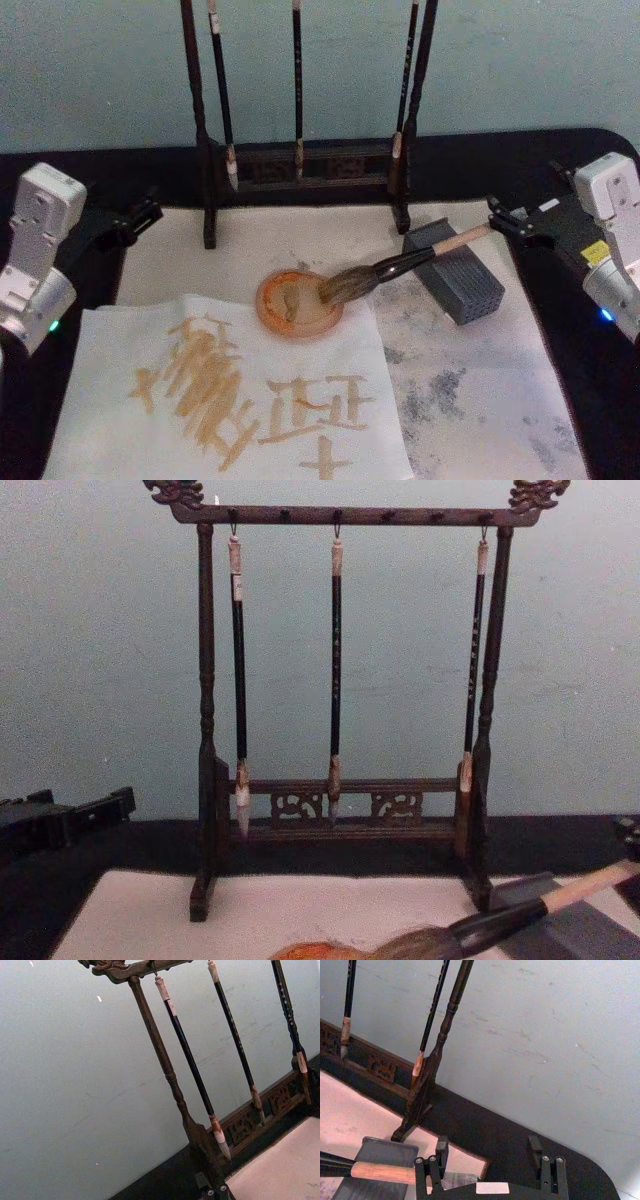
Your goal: Pick up the brush from the inkstone, write on the paper, then place the brush back to its original position.
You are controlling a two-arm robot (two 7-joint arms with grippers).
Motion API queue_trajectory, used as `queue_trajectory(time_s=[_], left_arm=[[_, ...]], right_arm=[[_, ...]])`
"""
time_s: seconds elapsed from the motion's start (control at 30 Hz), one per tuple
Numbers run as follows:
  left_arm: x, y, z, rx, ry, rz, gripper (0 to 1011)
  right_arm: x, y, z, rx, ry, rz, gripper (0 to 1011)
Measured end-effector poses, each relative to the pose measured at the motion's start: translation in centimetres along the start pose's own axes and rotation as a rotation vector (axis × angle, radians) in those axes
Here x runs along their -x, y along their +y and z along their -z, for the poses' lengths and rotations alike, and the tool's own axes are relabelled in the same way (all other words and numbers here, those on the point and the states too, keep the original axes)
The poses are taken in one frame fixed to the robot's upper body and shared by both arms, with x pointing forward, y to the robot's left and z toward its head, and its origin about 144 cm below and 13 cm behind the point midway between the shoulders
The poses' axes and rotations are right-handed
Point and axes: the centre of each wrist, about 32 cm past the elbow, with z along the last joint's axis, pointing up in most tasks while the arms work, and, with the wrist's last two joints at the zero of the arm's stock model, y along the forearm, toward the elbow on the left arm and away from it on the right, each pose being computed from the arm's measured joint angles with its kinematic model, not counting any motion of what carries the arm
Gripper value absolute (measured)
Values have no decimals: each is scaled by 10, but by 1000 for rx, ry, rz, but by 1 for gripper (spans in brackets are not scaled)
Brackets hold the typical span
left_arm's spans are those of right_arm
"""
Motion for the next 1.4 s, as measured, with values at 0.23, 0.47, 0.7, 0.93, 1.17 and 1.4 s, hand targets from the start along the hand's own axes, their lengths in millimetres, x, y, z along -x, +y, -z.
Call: queue_trajectory(time_s=[0.23, 0.47, 0.7, 0.93, 1.17, 1.4], left_arm=[[0, 0, 0, 0, 0, 0, 1002], [0, 0, 0, 0, 0, 0, 1002], [0, 0, 0, 0, 0, 0, 1002], [0, 0, 0, 0, 0, 0, 1002], [0, 0, 0, 0, 0, 0, 1002], [0, 0, 0, 0, 0, 0, 1002]], right_arm=[[0, 0, 0, 0, 0, 0, 1008], [0, 0, 0, 0, 0, 0, 1008], [0, 0, 0, 0, 0, 0, 1008], [0, 0, 0, 0, 0, 0, 1008], [0, 0, 0, 0, 0, 0, 1008], [0, 0, 0, 0, 0, 0, 1008]])
